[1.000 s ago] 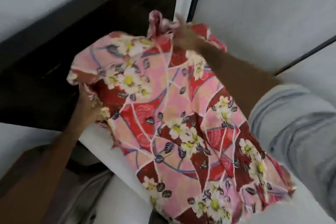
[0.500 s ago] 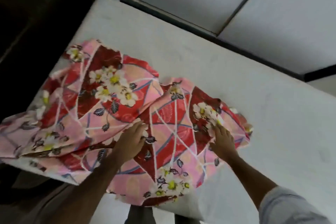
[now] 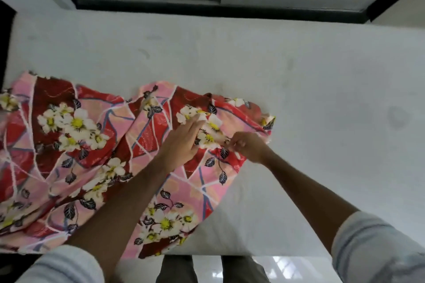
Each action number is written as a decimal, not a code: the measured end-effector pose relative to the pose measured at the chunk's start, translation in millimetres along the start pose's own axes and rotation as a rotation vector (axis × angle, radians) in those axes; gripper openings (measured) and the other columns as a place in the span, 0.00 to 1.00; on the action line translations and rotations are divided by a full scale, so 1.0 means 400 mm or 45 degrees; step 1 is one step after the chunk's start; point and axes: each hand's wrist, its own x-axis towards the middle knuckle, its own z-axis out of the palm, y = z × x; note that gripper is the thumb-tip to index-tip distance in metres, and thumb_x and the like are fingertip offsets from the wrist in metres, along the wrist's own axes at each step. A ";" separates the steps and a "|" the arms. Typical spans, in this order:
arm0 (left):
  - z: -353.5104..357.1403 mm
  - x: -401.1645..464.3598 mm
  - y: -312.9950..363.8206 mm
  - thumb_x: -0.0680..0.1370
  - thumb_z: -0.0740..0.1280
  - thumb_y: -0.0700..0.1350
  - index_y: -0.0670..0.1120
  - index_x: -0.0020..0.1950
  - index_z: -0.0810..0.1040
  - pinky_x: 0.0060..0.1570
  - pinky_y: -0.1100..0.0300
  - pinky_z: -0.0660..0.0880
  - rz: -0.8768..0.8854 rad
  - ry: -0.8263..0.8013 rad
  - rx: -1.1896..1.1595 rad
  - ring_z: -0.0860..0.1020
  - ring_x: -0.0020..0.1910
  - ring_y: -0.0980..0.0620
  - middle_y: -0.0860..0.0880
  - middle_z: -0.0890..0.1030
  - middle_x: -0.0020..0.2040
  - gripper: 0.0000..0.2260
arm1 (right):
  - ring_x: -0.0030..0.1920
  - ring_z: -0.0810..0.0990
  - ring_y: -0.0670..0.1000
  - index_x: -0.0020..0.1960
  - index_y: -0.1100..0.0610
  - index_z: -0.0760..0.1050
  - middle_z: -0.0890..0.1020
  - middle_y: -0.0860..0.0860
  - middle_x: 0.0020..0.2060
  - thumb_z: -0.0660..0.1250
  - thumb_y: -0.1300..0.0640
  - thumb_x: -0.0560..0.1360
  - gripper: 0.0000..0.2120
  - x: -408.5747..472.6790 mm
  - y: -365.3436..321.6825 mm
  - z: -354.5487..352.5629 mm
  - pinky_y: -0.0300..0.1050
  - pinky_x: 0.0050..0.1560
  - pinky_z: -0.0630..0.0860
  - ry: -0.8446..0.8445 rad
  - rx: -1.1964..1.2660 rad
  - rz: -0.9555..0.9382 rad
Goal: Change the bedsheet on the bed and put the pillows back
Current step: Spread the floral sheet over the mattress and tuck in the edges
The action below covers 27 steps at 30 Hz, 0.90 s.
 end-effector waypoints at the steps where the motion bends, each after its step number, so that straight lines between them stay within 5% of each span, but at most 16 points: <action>1: -0.012 0.028 0.034 0.75 0.74 0.43 0.48 0.80 0.59 0.61 0.43 0.77 0.044 -0.037 0.039 0.71 0.72 0.43 0.47 0.56 0.82 0.37 | 0.47 0.78 0.48 0.54 0.58 0.81 0.83 0.53 0.49 0.68 0.57 0.79 0.07 -0.025 -0.005 -0.004 0.43 0.45 0.73 -0.114 0.055 -0.083; 3: -0.022 0.078 0.095 0.75 0.75 0.44 0.50 0.80 0.59 0.68 0.42 0.71 0.115 -0.194 0.216 0.68 0.74 0.44 0.47 0.59 0.81 0.38 | 0.46 0.77 0.48 0.55 0.61 0.79 0.82 0.55 0.51 0.67 0.60 0.80 0.07 -0.067 0.005 -0.006 0.42 0.45 0.73 -0.251 0.083 -0.157; 5: -0.016 0.111 0.134 0.75 0.74 0.48 0.51 0.78 0.63 0.69 0.43 0.68 0.146 -0.368 0.416 0.70 0.71 0.44 0.48 0.69 0.75 0.34 | 0.49 0.75 0.50 0.57 0.62 0.76 0.79 0.57 0.53 0.67 0.61 0.78 0.09 -0.076 0.050 0.007 0.46 0.48 0.75 -0.164 0.054 -0.122; 9: 0.064 0.119 0.168 0.76 0.72 0.52 0.51 0.76 0.66 0.64 0.45 0.71 0.103 -0.590 0.589 0.76 0.65 0.45 0.47 0.76 0.66 0.30 | 0.67 0.68 0.60 0.75 0.56 0.62 0.68 0.56 0.71 0.76 0.51 0.71 0.38 -0.043 0.194 -0.001 0.59 0.64 0.70 0.357 -0.047 0.199; 12: 0.130 0.072 0.173 0.80 0.66 0.53 0.48 0.74 0.68 0.62 0.48 0.72 0.116 -0.587 0.698 0.76 0.65 0.45 0.46 0.77 0.65 0.24 | 0.70 0.65 0.61 0.79 0.51 0.53 0.66 0.54 0.73 0.76 0.43 0.69 0.48 -0.014 0.251 -0.011 0.63 0.65 0.68 0.313 -0.086 0.359; 18: 0.118 -0.038 0.171 0.84 0.61 0.51 0.45 0.72 0.66 0.60 0.50 0.74 0.147 -0.497 0.528 0.78 0.59 0.47 0.46 0.76 0.65 0.19 | 0.61 0.77 0.56 0.64 0.53 0.75 0.81 0.52 0.58 0.68 0.48 0.77 0.18 -0.035 0.222 0.001 0.59 0.67 0.68 0.264 -0.186 0.029; 21: 0.042 -0.051 0.178 0.78 0.72 0.48 0.43 0.79 0.60 0.50 0.60 0.78 0.152 -0.183 0.099 0.80 0.58 0.50 0.44 0.61 0.80 0.34 | 0.61 0.75 0.54 0.63 0.56 0.78 0.79 0.53 0.59 0.71 0.53 0.75 0.18 -0.099 0.139 -0.023 0.57 0.63 0.72 0.191 0.039 -0.328; 23: -0.038 -0.038 0.193 0.72 0.78 0.43 0.41 0.81 0.56 0.52 0.65 0.75 0.230 0.002 -0.099 0.76 0.67 0.50 0.43 0.54 0.83 0.45 | 0.57 0.79 0.55 0.63 0.57 0.77 0.82 0.54 0.56 0.70 0.53 0.76 0.17 -0.166 0.045 -0.055 0.58 0.59 0.76 0.044 0.402 -0.328; 25: -0.126 -0.009 0.214 0.70 0.79 0.41 0.44 0.82 0.57 0.55 0.66 0.76 0.318 -0.046 -0.200 0.74 0.68 0.54 0.44 0.60 0.81 0.45 | 0.52 0.82 0.56 0.60 0.56 0.76 0.84 0.53 0.50 0.69 0.57 0.77 0.13 -0.229 -0.054 -0.117 0.54 0.51 0.79 -0.065 0.703 -0.299; 27: -0.231 0.003 0.236 0.73 0.77 0.42 0.50 0.74 0.71 0.53 0.60 0.79 0.382 -0.197 -0.175 0.80 0.58 0.54 0.47 0.77 0.67 0.31 | 0.46 0.81 0.51 0.55 0.57 0.75 0.82 0.49 0.44 0.69 0.62 0.76 0.09 -0.289 -0.149 -0.190 0.42 0.45 0.76 -0.058 0.856 -0.366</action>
